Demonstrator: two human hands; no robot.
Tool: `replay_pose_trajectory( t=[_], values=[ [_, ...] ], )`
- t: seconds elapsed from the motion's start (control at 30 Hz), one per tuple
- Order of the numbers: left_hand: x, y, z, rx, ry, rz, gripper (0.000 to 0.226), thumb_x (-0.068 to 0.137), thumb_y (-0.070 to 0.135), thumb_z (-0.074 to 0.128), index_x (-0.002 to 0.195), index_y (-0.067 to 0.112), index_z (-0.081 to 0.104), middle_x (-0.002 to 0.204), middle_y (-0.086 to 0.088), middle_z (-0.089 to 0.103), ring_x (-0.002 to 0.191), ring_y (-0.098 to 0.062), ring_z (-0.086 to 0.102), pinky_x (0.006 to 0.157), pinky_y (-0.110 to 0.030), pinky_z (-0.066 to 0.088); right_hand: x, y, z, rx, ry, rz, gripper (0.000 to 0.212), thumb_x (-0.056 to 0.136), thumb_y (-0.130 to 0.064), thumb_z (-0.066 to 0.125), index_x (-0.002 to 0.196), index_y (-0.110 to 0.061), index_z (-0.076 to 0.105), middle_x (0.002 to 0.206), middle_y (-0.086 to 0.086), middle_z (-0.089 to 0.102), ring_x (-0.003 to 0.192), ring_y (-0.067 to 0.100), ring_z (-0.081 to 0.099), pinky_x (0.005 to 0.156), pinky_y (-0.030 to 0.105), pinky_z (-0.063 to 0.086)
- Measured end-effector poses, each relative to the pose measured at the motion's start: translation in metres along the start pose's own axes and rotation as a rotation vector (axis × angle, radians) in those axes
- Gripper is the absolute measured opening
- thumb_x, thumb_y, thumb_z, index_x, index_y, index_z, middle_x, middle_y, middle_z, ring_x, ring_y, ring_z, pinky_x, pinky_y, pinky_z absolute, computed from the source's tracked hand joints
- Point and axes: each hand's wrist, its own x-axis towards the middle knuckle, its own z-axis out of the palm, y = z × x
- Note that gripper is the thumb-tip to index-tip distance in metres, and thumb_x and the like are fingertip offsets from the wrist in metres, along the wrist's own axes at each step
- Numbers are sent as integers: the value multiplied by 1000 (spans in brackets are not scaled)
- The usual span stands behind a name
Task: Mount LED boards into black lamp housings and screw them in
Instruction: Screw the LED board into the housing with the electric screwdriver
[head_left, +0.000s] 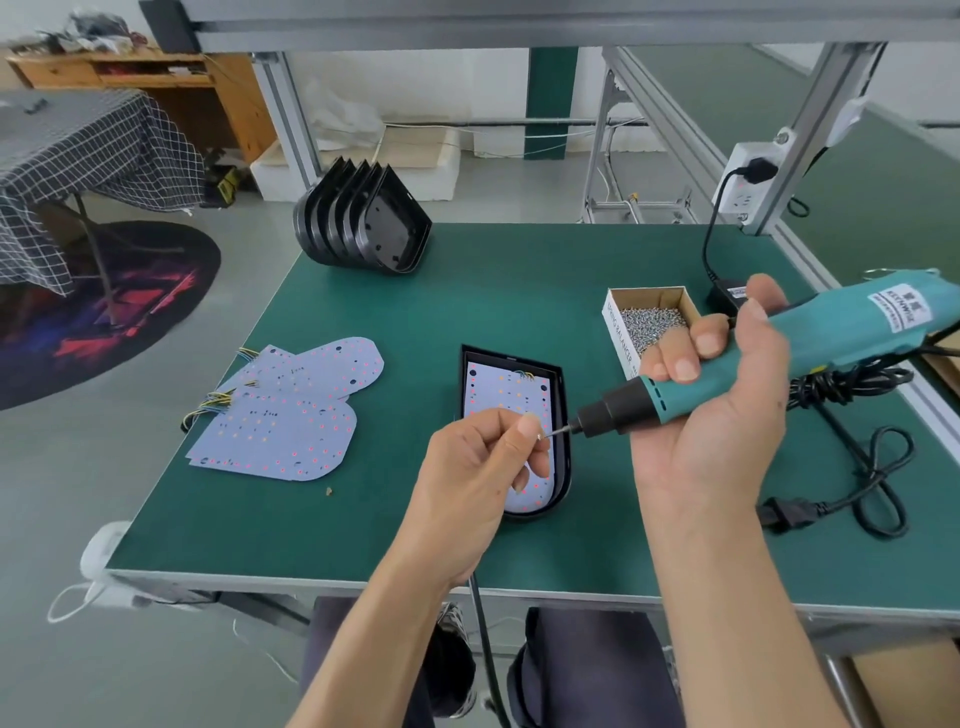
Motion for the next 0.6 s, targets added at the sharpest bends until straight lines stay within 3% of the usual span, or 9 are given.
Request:
replay_pose_trajectory(
  t=[0.17,0.27,0.4,0.6],
  values=[
    [-1,2,1,23,12,14,34,90,53,59,76,25,71,71,1,68,65,-22,41,61,-30,36,-2,0,-1,-11,-3,-21,18,105,-16,49,122,-19,52,71,-6,42,52,10,40,57,25,39],
    [-4,1,2,61,33,31,36,90,55,58,77,23,71,71,1,68,63,-35,37,62,-39,32,-3,0,-1,-18,7,-35,18,104,-16,50,122,-19,52,71,-6,42,52,10,40,57,25,38],
    [-6,1,7,65,90,40,35,90,57,58,76,28,71,70,4,70,65,-25,38,63,-35,33,-4,0,-2,-33,18,-59,16,104,-15,50,120,-20,53,71,-5,42,52,11,40,57,26,39],
    [-10,0,12,43,139,38,27,97,43,60,77,30,72,71,5,71,65,-22,37,59,-28,34,-5,1,-3,-64,25,-84,16,105,-13,49,118,-19,55,72,-2,39,52,12,39,57,27,39]
  ],
)
